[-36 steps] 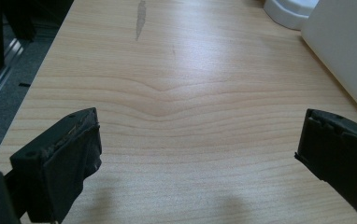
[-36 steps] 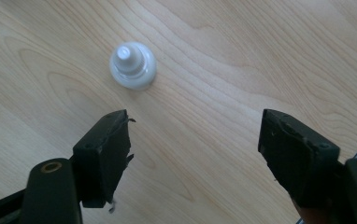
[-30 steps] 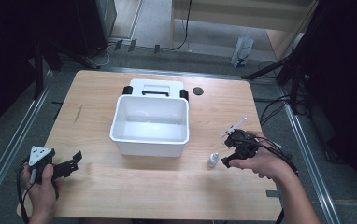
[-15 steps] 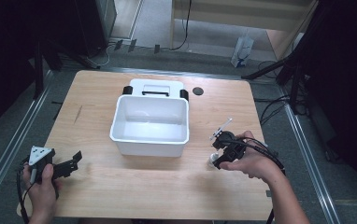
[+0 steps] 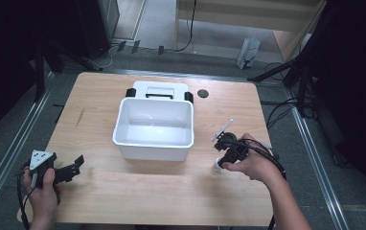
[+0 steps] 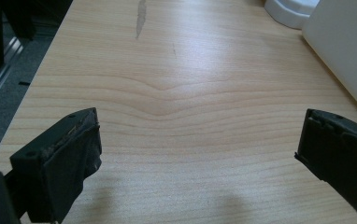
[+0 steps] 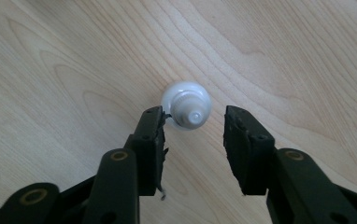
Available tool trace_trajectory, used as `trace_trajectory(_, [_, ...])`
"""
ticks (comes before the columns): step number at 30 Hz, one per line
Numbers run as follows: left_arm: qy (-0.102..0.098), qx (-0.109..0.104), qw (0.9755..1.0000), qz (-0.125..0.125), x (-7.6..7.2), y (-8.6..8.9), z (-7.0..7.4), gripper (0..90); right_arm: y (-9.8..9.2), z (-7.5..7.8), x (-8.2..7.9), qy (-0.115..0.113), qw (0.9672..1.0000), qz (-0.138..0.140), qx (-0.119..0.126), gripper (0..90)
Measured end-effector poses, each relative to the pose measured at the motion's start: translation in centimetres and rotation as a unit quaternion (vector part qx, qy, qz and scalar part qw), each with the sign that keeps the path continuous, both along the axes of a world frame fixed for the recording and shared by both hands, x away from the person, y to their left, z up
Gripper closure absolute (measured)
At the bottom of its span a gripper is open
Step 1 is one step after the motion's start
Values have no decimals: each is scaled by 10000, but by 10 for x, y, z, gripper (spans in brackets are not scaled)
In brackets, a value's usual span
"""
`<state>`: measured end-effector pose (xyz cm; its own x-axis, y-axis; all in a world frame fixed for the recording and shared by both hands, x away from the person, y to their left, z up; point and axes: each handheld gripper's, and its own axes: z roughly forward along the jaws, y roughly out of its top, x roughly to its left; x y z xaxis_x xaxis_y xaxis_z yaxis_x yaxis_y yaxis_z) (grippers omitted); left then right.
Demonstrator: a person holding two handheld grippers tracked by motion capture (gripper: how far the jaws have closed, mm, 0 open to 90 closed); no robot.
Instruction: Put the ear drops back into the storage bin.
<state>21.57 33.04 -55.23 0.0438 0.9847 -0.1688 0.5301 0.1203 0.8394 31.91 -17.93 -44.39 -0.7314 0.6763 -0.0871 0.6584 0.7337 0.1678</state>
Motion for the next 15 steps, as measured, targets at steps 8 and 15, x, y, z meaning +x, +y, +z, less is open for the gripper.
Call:
trace_trajectory(8, [7, -3, 10000, 1, 0, 0, 0, 6, 4, -5, 6, 245, 9997, -13, 30, 659])
trace_trajectory(15, [6, -14, 10000, 1, 0, 0, 0, 5, 7, -8, 9, 222, 9998, -13, 18, 720])
